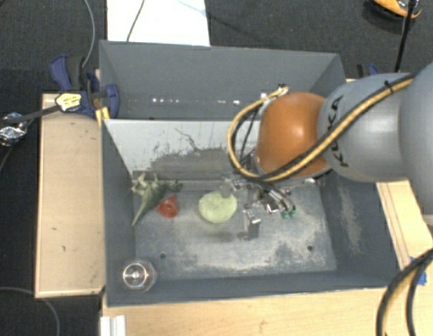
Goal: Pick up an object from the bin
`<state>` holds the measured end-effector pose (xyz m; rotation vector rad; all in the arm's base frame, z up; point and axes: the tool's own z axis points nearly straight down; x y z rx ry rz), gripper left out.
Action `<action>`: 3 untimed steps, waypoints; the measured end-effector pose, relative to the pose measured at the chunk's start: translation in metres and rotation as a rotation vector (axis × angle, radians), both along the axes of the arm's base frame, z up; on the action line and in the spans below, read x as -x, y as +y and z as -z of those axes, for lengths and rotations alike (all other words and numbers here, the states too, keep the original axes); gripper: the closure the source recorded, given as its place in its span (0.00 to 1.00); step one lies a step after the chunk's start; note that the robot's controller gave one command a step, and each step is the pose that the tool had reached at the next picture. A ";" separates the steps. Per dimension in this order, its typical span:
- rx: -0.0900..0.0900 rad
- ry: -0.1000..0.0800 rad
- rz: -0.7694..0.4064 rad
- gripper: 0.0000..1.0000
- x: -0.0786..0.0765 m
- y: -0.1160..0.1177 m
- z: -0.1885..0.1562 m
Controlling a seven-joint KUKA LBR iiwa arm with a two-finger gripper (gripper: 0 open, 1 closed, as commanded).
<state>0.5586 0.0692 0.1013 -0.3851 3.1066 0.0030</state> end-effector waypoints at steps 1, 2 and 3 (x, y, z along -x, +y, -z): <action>0.003 0.004 -0.032 0.00 -0.015 0.025 0.010; 0.001 -0.007 -0.265 1.00 -0.032 0.048 0.030; 0.001 -0.007 -0.264 1.00 -0.032 0.048 0.030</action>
Offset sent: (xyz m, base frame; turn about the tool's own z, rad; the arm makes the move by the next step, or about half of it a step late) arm 0.0308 0.0477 -0.0313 -0.2683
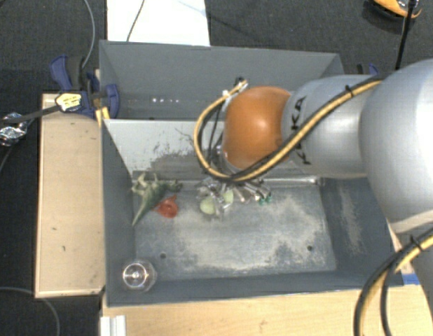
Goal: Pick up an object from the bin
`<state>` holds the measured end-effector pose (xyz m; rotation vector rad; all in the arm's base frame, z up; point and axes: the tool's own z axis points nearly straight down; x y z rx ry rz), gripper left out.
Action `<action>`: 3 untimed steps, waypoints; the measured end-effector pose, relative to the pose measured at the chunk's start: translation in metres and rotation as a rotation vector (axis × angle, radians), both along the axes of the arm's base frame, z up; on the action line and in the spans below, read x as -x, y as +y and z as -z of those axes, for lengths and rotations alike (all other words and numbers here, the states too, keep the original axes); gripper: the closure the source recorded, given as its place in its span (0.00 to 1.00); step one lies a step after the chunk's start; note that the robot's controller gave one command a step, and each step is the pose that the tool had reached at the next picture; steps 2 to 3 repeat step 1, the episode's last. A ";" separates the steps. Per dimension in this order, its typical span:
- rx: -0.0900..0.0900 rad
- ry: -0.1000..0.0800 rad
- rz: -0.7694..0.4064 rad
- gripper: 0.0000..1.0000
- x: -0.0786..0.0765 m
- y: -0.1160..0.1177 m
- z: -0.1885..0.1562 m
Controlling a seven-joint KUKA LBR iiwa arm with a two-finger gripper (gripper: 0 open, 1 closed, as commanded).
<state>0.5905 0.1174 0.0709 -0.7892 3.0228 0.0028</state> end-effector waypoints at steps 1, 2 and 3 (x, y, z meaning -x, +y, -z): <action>-0.002 -0.003 0.010 1.00 -0.001 -0.004 -0.003; -0.002 -0.003 0.010 1.00 -0.001 -0.004 -0.003; -0.002 -0.003 0.010 1.00 -0.001 -0.004 -0.003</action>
Offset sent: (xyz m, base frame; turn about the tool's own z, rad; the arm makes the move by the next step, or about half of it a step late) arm -0.0010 -0.0152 0.0078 -0.0357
